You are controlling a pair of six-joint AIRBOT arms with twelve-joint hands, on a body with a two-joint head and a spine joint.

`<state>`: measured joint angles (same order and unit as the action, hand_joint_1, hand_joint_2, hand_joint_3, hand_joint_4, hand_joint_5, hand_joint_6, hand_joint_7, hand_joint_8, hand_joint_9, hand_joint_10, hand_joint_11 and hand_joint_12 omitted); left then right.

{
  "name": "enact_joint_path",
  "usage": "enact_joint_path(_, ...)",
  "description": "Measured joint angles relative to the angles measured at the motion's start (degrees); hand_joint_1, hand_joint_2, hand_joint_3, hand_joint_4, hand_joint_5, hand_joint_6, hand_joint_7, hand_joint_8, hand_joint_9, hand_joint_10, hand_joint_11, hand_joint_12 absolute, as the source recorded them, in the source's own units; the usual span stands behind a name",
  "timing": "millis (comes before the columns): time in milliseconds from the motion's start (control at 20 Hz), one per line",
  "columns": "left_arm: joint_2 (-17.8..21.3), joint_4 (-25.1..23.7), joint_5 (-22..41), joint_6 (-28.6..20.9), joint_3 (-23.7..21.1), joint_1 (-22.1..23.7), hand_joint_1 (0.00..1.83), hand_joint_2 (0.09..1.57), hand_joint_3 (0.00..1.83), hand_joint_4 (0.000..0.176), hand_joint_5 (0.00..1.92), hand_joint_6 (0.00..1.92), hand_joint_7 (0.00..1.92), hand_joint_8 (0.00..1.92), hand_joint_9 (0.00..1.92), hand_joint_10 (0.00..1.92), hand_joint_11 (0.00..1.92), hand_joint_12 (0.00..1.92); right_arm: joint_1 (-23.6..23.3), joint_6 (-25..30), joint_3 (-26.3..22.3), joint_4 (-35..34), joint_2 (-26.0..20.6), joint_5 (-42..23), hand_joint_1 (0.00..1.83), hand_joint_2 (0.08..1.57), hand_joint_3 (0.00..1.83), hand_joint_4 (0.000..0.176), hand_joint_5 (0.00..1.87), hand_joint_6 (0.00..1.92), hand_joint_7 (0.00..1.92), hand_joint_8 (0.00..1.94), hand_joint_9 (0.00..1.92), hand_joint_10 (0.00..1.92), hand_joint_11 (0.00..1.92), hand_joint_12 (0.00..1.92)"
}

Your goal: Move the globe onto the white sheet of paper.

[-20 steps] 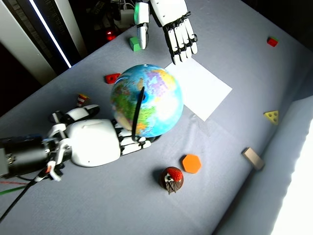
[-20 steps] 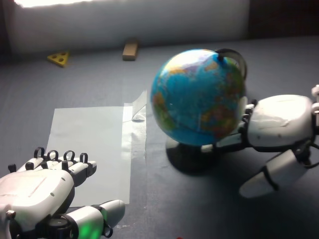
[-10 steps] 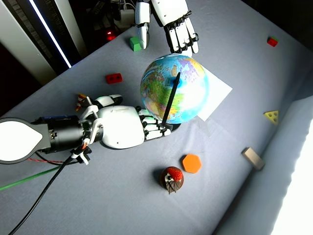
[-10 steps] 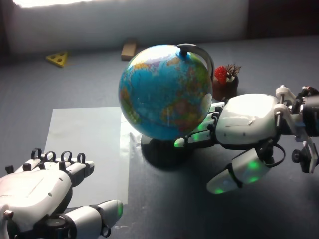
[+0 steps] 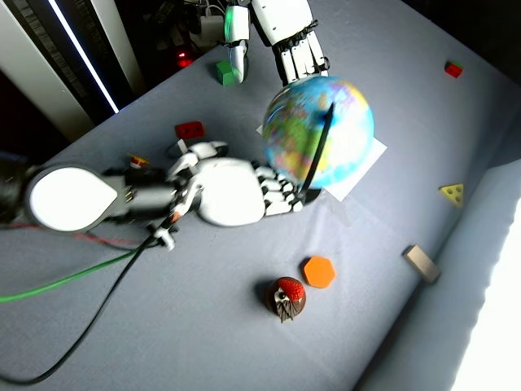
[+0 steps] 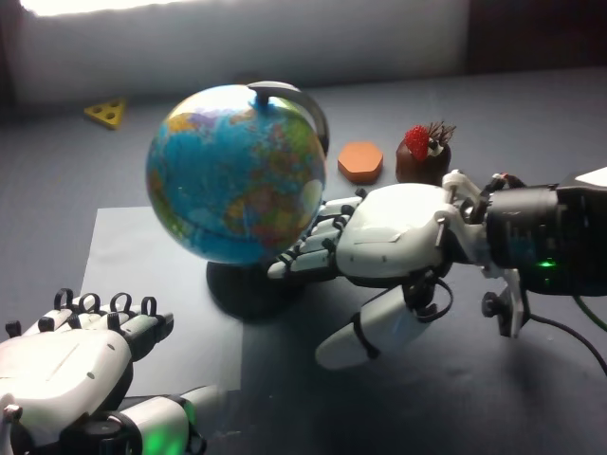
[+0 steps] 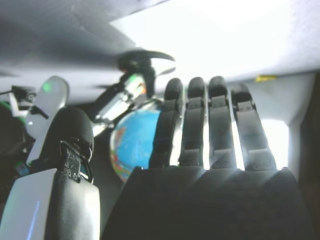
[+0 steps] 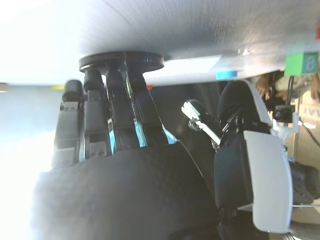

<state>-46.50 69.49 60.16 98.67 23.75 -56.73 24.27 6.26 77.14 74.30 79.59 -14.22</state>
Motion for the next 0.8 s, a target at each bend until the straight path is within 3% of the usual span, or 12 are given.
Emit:
enact_joint_path(250, 0.0, 0.4, 0.0, 0.0, -0.1, 0.0, 0.06, 1.17, 0.0, 0.0, 0.2, 0.0, 0.19, 0.0, 0.15, 0.0, 0.0, 0.16, -1.2, 0.3, 0.0, 0.3, 2.5, 2.8, 0.0, 1.12, 0.0, 0.0, 0.28, 0.01, 0.23, 0.01, 0.19, 0.01, 0.0, 0.27)
enact_joint_path(800, -1.3, -0.6, 0.2, -2.1, 0.5, -2.3, 0.05, 1.17, 0.0, 0.0, 0.18, 0.0, 0.17, 0.0, 0.13, 0.0, 0.0, 0.1, -3.3, 0.0, -0.3, 0.5, 6.6, 8.8, 0.0, 1.12, 0.0, 0.0, 0.2, 0.0, 0.19, 0.0, 0.15, 0.0, 0.0, 0.16)
